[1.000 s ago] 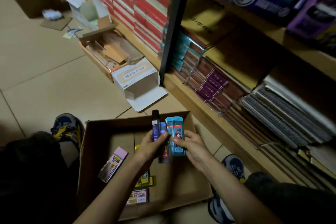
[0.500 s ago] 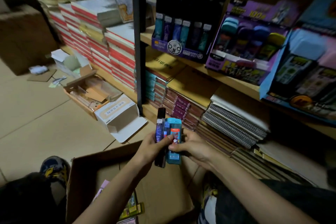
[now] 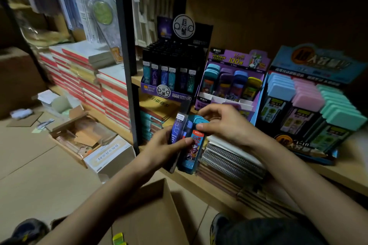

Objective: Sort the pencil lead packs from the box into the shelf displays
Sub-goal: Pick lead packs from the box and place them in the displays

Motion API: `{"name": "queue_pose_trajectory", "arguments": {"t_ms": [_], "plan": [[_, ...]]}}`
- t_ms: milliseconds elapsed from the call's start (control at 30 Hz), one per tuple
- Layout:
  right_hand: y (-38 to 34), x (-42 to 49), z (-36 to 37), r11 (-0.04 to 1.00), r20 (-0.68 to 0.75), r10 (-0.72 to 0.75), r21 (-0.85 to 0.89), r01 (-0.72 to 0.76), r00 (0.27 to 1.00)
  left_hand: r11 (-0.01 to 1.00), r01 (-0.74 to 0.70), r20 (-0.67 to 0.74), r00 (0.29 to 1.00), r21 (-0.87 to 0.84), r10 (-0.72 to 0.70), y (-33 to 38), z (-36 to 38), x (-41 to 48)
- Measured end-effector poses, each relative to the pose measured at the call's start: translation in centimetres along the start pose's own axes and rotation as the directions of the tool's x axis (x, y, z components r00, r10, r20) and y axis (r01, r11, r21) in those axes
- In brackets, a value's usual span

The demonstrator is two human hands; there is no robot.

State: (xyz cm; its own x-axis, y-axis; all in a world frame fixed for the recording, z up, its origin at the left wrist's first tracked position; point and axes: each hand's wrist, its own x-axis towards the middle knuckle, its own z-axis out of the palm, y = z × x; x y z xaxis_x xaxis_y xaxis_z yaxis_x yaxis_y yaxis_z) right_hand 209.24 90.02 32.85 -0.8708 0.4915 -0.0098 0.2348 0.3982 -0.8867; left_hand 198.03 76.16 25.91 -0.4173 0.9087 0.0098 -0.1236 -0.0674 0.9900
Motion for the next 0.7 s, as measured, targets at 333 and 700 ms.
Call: {"name": "queue_pose_trajectory", "arguments": {"t_ms": [333,700], "plan": [[-1.5,0.2,-1.2,0.979,-0.127,0.069,0.201,-0.042,0.99,0.995,-0.034,0.08,0.996,0.092,0.027,3.9,-0.3,2.2],[-2.7,1.5,-1.4,0.959,-0.173,0.119,0.274,-0.068,0.978,0.998,-0.045,0.088,0.995,-0.051,0.049,3.5,-1.8,3.6]]}}
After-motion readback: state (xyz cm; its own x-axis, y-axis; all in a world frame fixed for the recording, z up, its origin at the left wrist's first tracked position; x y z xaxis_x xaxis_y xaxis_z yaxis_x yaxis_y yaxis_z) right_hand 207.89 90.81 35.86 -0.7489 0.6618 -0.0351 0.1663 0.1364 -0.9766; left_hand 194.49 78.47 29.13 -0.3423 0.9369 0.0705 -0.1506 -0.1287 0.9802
